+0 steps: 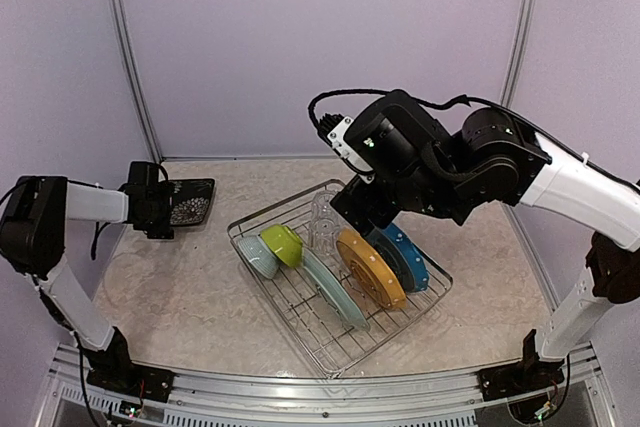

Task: Unload the mixed dishes from the dish rack
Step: Place the plate at the corner of the board, then grab the plate from the dish rack.

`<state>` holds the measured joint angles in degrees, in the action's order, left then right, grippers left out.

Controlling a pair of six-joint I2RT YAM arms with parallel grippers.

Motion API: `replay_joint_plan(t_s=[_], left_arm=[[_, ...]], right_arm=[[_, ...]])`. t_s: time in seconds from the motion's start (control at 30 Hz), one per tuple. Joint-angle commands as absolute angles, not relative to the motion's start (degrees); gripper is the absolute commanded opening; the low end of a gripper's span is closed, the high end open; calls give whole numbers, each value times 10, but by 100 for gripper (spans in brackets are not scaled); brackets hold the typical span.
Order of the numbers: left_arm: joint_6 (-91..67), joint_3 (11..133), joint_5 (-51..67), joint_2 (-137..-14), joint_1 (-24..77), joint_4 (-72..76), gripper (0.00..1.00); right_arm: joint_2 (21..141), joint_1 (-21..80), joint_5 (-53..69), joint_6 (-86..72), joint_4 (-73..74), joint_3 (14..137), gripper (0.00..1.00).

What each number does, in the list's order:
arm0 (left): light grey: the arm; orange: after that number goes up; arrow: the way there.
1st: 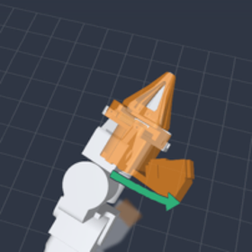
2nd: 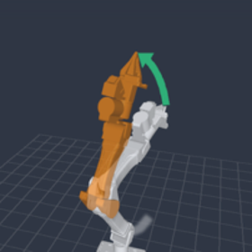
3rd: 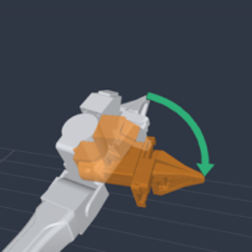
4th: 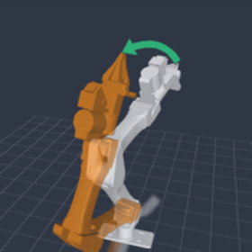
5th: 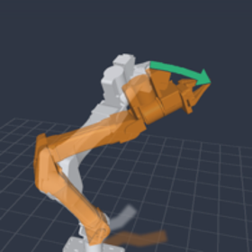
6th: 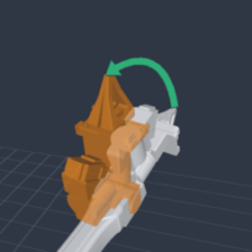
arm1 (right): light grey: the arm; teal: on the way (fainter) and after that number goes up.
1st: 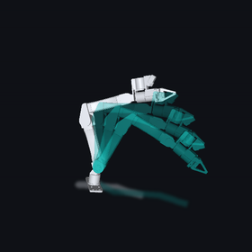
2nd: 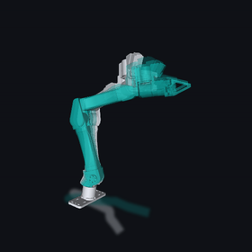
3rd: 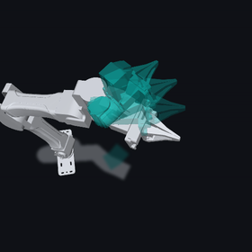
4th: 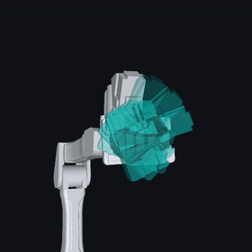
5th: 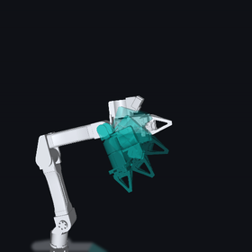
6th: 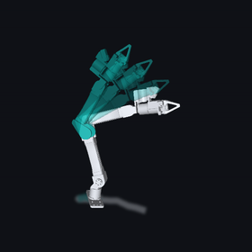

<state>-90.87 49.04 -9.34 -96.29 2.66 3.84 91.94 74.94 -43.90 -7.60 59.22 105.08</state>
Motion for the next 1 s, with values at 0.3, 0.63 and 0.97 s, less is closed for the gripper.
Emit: replay_joint_plan(t_s=[0.3, 0.63, 0.97], left_arm=[[-743, 522, -59, -812, 39, -149, 99], [-662, 486, -79, -651, 57, -242, 99], [-673, 458, -110, -556, 64, -296, 99]], right_arm=[[918, 749, -232, -215, 676, 1089, 96], [959, 756, -102, -287, 716, 1094, 82], [1042, 758, -113, -331, 743, 1114, 74]])
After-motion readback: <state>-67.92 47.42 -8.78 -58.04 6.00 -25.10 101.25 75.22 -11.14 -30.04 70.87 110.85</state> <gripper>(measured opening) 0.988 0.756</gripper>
